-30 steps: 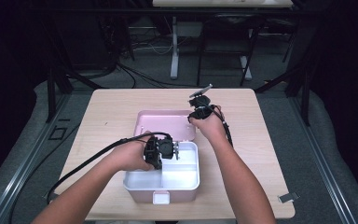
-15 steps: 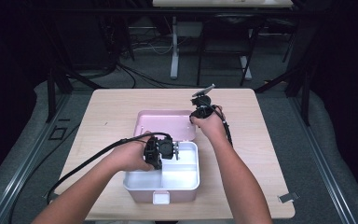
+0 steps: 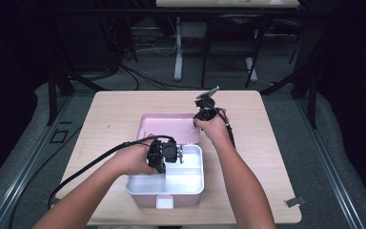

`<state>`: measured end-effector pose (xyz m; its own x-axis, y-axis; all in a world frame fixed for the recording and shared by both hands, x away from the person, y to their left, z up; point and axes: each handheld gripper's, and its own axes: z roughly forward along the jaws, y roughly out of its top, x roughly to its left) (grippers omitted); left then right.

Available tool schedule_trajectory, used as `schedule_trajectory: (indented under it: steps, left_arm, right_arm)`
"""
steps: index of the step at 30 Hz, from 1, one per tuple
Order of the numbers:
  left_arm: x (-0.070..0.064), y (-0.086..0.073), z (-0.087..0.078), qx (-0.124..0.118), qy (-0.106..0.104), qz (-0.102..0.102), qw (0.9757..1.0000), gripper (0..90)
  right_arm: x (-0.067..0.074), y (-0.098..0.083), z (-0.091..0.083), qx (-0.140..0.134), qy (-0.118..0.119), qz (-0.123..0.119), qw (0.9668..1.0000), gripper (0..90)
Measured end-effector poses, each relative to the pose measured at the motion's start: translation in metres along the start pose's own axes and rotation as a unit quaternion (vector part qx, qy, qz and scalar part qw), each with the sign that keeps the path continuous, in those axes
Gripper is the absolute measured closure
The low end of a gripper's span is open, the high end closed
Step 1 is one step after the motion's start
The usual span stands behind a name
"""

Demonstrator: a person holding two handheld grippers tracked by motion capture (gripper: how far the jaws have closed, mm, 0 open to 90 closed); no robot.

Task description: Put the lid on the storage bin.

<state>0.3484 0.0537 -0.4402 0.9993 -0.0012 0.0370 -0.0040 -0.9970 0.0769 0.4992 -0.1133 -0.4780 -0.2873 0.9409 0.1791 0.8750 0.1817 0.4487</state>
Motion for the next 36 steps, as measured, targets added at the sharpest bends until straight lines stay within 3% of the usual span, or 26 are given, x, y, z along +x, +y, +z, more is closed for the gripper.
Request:
schedule_trajectory:
  steps: [16,36]
  left_arm:
    - [0.0,0.0,0.0,0.0,0.001,0.0,1.0,88.2]
    - [-0.001,0.0,0.0,0.001,0.003,-0.001,1.0,88.1]
  right_arm:
    - [0.002,0.003,-0.006,0.003,-0.006,0.018,0.9998,80.9]
    - [0.005,0.005,-0.02,-0.02,-0.007,0.025,0.9995,83.9]
